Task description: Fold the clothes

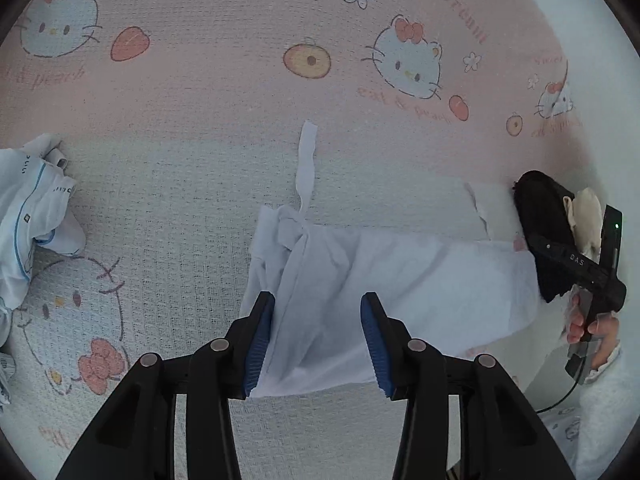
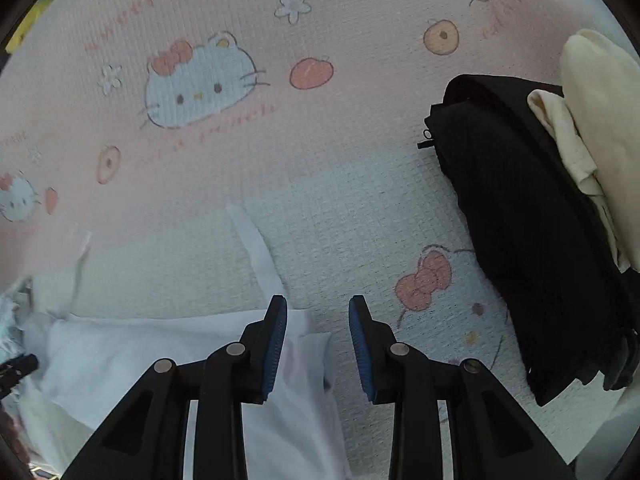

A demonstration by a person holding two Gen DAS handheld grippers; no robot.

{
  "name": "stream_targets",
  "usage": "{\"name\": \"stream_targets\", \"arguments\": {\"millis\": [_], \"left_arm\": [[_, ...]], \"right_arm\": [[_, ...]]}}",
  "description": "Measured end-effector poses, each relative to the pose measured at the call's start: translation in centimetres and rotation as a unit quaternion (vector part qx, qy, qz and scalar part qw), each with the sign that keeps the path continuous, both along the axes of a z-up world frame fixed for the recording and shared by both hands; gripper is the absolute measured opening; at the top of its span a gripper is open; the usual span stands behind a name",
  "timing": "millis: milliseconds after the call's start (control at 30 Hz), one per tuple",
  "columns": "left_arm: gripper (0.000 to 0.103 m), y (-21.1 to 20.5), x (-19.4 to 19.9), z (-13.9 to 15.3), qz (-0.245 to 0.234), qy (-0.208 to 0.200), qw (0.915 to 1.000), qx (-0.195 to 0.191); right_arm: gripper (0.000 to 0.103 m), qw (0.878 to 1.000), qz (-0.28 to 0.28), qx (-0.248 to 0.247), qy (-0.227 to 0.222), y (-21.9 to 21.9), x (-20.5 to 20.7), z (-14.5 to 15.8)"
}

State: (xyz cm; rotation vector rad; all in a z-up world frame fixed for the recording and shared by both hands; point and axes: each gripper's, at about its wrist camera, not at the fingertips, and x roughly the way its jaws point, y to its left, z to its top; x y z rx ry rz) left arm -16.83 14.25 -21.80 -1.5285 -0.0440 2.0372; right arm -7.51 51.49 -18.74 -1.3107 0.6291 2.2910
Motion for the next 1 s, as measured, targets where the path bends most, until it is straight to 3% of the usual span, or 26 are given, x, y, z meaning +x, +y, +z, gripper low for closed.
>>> {"name": "stream_targets", "arguments": {"millis": [67, 100, 233, 367, 467, 567, 667, 733, 767, 800, 833, 1000], "left_arm": [[0.042, 0.0, -1.0, 0.3, 0.007, -0.004, 1.0, 0.002], [0.042, -0.2, -0.7, 0.8, 0.01, -0.003, 0.9999, 0.001], [0.042, 0.8, -1.0, 1.0, 0.004, 0.001, 1.0, -0.008], [0.042, 1.8, -1.3, 1.2, -0.002, 0.005, 0.9999, -0.016], [0.042, 2.9, -1.8, 1.0, -0.004, 0.022, 0.9993, -0.032], [0.042, 4.0, -2.6, 0.4, -0.005, 0.022, 0.9988, -0.043], [0.042, 4.7, -3.5, -0.5, -0.002, 0.018, 0.9989, -0.042], [0.041, 4.8, -3.7, -1.0, 0.009, 0.023, 0.9988, -0.041], [0.024, 4.6, -3.7, -1.0, 0.017, 0.03, 0.9983, -0.046], [0.01, 4.4, -3.6, -1.0, 0.025, 0.038, 0.9977, -0.05], [0.01, 4.2, -3.6, -1.0, 0.032, 0.045, 0.9969, -0.055], [0.008, 1.9, -3.2, -0.2, 0.044, 0.063, 0.995, -0.063]], "right_arm": [[0.061, 0.999, 0.028, -0.003, 0.016, -0.5, 0.9, 1.2], [0.065, 0.999, 0.043, 0.005, 0.018, -0.9, 1.3, 1.7], [0.065, 0.994, 0.09, 0.056, -0.024, -2.8, 1.6, 0.9], [0.065, 0.992, 0.102, 0.049, -0.063, -3.4, 2.3, -1.7], [0.064, 0.995, 0.087, 0.034, -0.047, -3.4, 2.7, -2.5], [0.056, 0.996, 0.079, 0.02, -0.038, -3.1, 2.2, -2.8], [0.041, 0.997, 0.071, -0.003, -0.042, -2.7, 1.1, -3.4], [0.024, 0.997, 0.068, -0.009, -0.047, -2.6, 0.5, -3.8], [0.021, 0.996, 0.07, -0.003, -0.046, -2.7, 0.3, -3.9], [0.013, 0.996, 0.072, 0.006, -0.045, -2.8, 0.1, -3.8], [0.007, 0.996, 0.074, 0.021, -0.041, -3.1, 0.0, -3.6], [0.005, 0.983, 0.127, 0.128, -0.027, -6.1, -0.3, -1.5]]}}
